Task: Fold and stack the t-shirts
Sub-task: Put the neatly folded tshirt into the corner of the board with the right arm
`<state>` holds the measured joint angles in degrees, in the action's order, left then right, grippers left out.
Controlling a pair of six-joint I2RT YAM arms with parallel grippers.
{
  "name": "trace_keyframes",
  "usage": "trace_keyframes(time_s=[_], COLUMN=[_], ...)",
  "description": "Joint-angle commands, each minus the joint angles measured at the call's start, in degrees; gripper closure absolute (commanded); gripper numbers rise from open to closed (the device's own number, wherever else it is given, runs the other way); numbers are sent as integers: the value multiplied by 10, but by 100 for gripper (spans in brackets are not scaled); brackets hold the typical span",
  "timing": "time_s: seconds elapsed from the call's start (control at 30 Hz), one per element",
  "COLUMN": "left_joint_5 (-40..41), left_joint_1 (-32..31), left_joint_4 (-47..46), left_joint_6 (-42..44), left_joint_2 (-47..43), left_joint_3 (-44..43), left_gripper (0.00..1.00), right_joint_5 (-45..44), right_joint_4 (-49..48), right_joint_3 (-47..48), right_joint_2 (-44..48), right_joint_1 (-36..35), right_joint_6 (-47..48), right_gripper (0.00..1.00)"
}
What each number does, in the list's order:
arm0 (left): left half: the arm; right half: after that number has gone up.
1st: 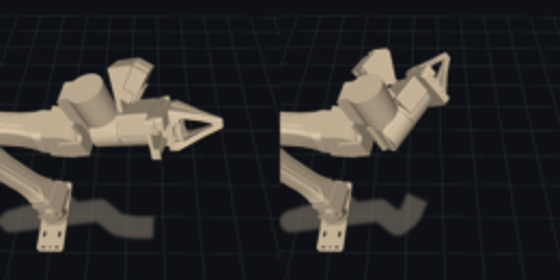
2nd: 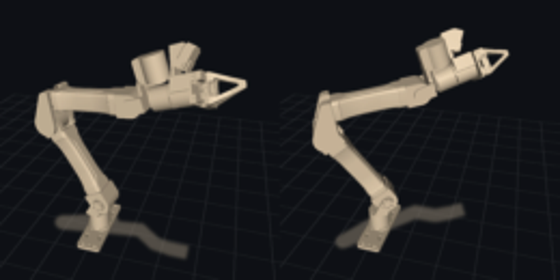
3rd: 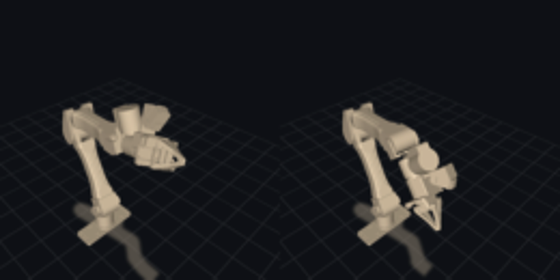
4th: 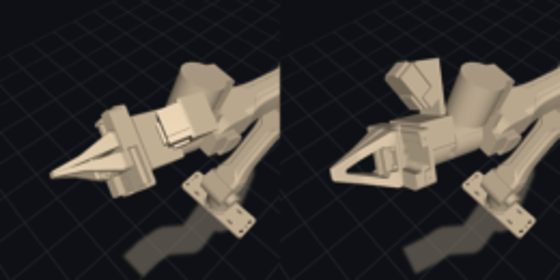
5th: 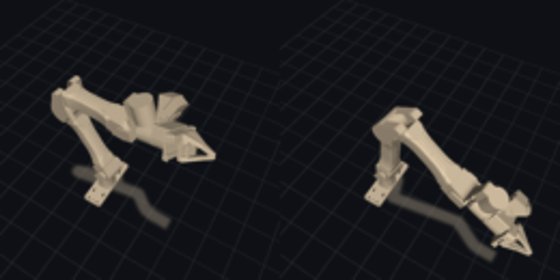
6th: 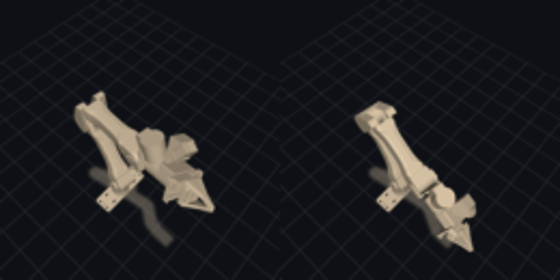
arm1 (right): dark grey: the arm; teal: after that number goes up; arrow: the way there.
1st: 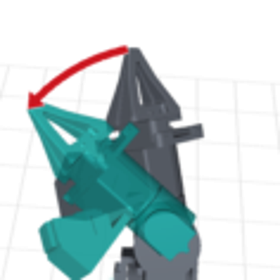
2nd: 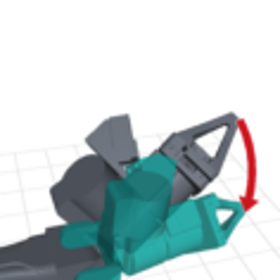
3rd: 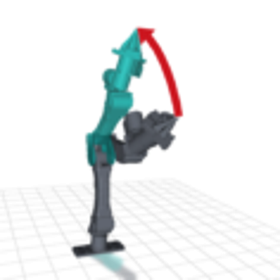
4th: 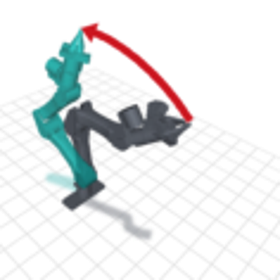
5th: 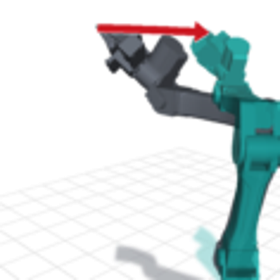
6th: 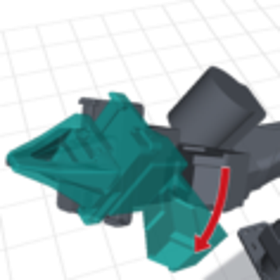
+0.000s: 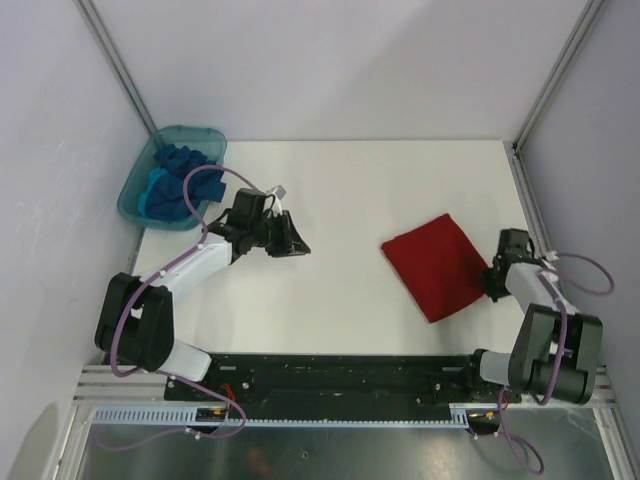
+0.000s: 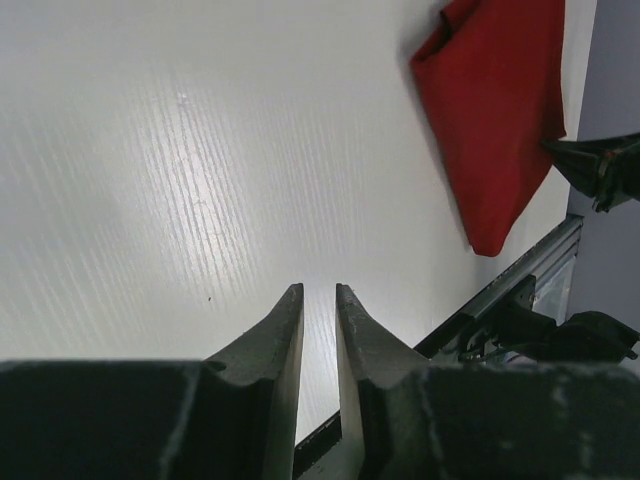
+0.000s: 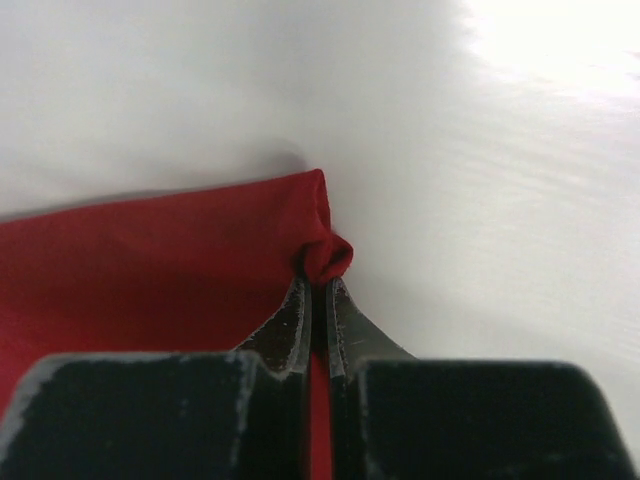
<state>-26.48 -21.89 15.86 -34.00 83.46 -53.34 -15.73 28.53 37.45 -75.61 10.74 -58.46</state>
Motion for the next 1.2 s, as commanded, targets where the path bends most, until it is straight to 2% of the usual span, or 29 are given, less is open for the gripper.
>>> trace_keyframes(time_s=[0.0,0.23,0.27,0.37,0.4,0.47,0.5,0.67,0.87,0.97,1.17], left_joint_5=[-24,-24,-24,-25,-24,-24,-24,-19,-14,-13,-12], left_joint_1=[-6,-8,-8,-8,-8,-8,-8,-8,-8,-8,-7], left_joint_4=[-3,-3,-2,-2,-2,-2,-2,-2,-2,-1,-1], left_joint_6=[11,10,10,10,10,10,10,12,12,12,15], left_joint_2=[1,-5,-7,-12,-14,-16,-18,-24,-27,-26,-27], left_joint_3=[-15,-15,-14,-13,-12,-11,-10,-9,-9,-9,-6], left_gripper=[77,77,77,77,77,76,76,75,75,75,74], right_joint_5=[4,80,94,131,149,169,155,56,-50,-56,-30], right_joint_4=[62,107,111,120,121,122,126,145,148,108,8], right_joint_3=[-42,-106,-112,-112,-109,-94,-81,6,100,112,118], right_joint_2=[86,221,231,249,251,251,252,249,177,123,14], right_joint_1=[93,295,319,374,382,373,355,177,-85,-166,-284], right_joint_6=[1,55,66,112,125,139,139,112,66,62,83], right_gripper=[100,98,93,57,48,39,37,32,32,33,33])
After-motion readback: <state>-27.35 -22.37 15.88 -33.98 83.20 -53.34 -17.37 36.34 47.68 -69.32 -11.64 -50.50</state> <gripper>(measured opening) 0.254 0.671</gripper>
